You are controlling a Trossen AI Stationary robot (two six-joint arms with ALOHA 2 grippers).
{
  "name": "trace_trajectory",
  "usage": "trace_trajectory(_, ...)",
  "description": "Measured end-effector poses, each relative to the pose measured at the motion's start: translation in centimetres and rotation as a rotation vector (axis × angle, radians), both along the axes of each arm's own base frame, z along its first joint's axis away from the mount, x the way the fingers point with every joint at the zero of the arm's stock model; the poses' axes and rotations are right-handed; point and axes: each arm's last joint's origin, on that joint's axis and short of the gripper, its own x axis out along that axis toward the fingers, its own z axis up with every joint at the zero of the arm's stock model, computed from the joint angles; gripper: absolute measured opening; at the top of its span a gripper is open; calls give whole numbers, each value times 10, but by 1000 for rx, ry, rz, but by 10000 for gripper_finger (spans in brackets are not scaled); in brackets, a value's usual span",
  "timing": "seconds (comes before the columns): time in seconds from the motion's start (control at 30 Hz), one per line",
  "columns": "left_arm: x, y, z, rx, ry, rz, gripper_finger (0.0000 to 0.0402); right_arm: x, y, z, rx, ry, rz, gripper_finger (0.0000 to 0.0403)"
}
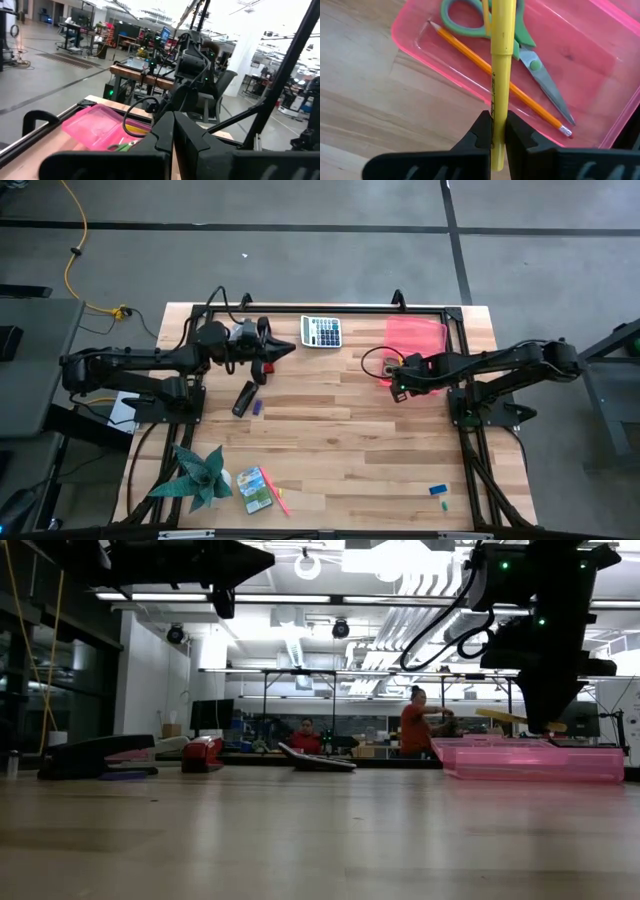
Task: Pack school essentials
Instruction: Put the yellow pen into the pink supply box
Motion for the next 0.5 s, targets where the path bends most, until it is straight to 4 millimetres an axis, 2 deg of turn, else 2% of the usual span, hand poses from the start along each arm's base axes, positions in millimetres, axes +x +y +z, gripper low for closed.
trace_trajectory(0.2,7,3,-3,11,-29,18,0,0,0,0,15,-6,-17,2)
trace_trajectory(0.5,24,9,-19,-11,-32,-28,0,0,1,0,21,-11,-20,2)
